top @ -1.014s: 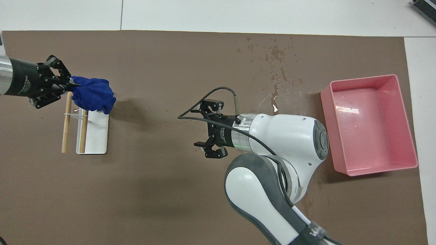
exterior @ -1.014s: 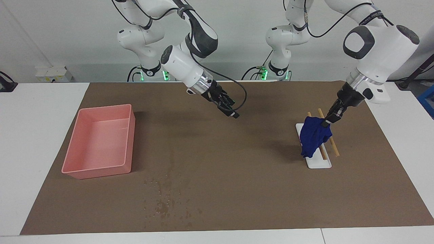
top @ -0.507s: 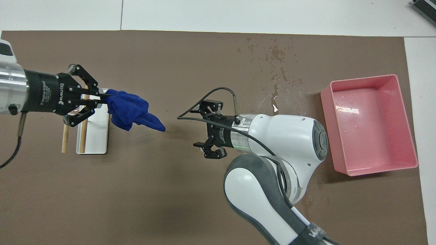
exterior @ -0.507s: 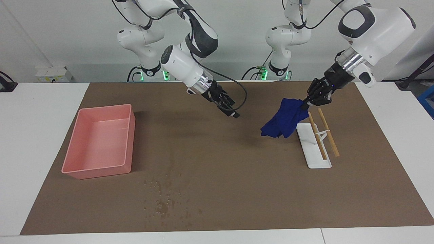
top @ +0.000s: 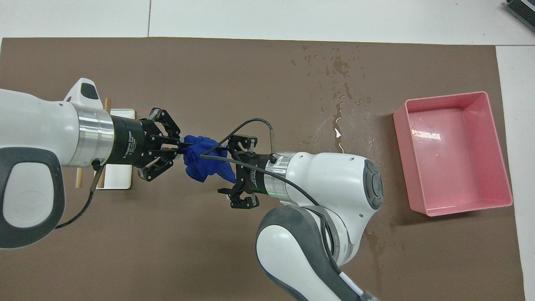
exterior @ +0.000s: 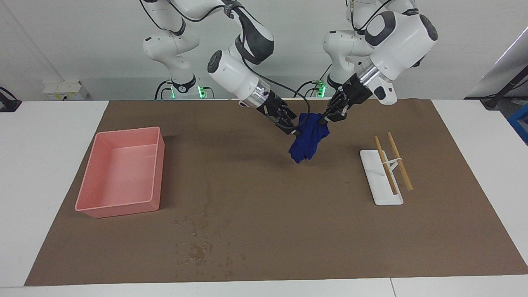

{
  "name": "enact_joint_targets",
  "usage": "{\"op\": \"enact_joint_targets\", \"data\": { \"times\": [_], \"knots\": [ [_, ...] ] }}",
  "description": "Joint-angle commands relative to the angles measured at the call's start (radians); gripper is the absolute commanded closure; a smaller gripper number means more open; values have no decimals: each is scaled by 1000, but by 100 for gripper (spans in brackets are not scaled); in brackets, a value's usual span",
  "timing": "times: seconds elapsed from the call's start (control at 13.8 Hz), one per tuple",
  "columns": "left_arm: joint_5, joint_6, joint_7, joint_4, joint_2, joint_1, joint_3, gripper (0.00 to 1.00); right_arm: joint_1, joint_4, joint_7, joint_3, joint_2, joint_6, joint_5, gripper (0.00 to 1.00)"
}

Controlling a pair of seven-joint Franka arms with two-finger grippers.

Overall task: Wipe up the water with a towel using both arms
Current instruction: 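Grasp the towel with the right gripper from the left gripper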

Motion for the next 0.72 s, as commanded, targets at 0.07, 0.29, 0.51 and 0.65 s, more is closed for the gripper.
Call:
{"op": "enact_joint_targets", "data": {
  "times": [0.07, 0.29, 0.51, 0.65],
  "knots": [
    [-25, 49, -17, -106, -82, -53, 15, 100, 0, 15, 14, 2, 8, 20, 34, 0],
    [-25, 69, -60, -105, -82, -90, 15, 100, 3, 14, 11, 2, 8, 57, 32, 0],
    [-25, 107, -103, -102, -82, -122, 14, 100, 3, 15, 7, 2, 12, 61, 32, 0],
    [-25, 112, -103, -100, -82, -122, 15, 100, 3, 15, 2, 2, 12, 63, 32, 5]
  ]
}}
